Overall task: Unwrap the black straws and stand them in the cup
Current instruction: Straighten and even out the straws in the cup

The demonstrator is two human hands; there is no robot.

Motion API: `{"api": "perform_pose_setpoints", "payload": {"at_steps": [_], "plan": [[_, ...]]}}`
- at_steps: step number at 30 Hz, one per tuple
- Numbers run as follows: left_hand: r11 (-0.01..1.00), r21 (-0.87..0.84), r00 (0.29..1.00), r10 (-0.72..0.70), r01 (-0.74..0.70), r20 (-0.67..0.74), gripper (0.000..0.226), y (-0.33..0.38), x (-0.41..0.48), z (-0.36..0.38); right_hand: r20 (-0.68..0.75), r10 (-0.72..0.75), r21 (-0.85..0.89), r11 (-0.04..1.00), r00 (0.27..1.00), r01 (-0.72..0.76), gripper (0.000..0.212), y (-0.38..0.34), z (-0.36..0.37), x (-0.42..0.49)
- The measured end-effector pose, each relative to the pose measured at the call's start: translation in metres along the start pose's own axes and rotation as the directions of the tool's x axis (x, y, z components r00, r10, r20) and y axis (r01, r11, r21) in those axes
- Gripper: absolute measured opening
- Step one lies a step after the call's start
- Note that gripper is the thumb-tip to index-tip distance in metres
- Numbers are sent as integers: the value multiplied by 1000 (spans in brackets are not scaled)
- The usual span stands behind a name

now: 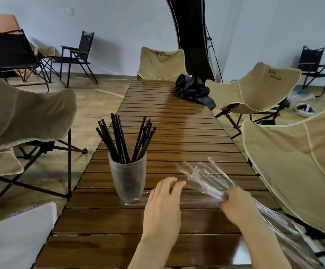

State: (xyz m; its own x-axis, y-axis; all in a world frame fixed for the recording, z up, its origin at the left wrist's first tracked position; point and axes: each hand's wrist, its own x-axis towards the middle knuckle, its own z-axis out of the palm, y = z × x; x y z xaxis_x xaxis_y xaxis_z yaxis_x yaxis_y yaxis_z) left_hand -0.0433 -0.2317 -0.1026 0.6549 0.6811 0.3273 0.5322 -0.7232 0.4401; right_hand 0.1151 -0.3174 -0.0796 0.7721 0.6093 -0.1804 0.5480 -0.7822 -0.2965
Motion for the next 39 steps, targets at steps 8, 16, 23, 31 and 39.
{"api": "perform_pose_setpoints", "payload": {"at_steps": [8, 16, 23, 31, 39], "plan": [[999, 0, 997, -32, 32, -69, 51, -7, 4, -17, 7, 135, -62, 989, 991, -135, 56, -12, 9, -3], [998, 30, 887, -28, 48, -462, 35, -4, 7, -48, 30, 55, -8, 998, 998, -55, 76, -22, -3, -7], [941, -199, 663, -335, 274, -670, 85, -31, 10, -64, -106, -245, 137, 956, 964, 258, 60, -64, 1, -21], [793, -529, 830, -492, 303, -262, 117, -62, 19, -59, -103, -543, 425, 734, 834, 530, 75, -106, 24, -39], [875, -421, 915, -347, 238, -204, 107, -58, 16, -75, -121, -577, 592, 612, 808, 525, 73, -115, 16, -42]]}}
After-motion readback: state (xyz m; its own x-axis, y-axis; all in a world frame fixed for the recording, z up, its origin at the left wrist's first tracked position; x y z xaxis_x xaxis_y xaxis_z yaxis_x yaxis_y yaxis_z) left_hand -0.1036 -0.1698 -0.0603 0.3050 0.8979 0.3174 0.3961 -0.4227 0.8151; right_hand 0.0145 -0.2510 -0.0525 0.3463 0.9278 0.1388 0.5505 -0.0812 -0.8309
